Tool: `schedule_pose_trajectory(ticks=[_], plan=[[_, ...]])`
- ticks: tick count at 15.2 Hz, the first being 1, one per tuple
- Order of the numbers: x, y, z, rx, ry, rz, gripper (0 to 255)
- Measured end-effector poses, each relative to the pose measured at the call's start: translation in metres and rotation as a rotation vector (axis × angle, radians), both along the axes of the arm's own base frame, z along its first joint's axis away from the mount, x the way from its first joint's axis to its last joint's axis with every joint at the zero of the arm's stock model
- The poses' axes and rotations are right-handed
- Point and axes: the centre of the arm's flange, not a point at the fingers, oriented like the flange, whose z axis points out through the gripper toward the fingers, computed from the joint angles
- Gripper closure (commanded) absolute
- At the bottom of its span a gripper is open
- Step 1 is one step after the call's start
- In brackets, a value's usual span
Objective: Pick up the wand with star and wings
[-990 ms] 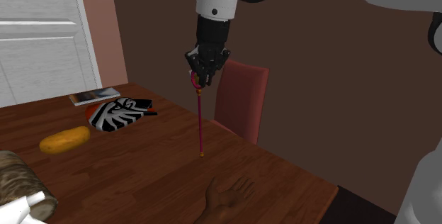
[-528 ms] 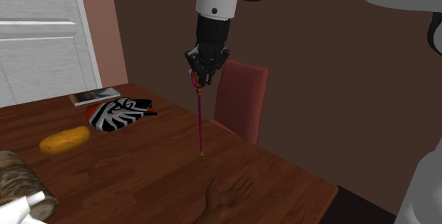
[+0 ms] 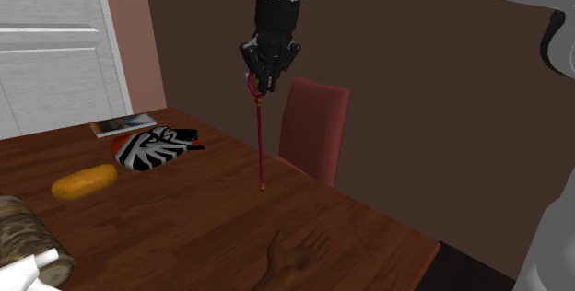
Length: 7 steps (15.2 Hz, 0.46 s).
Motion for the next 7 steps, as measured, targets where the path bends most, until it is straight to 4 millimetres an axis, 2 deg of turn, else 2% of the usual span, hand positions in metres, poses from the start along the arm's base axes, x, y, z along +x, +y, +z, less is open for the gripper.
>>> schedule_pose_trajectory(ticks=[7], plan=[[0.001,0.000,0.035,0.000,0.000,0.000,255]])
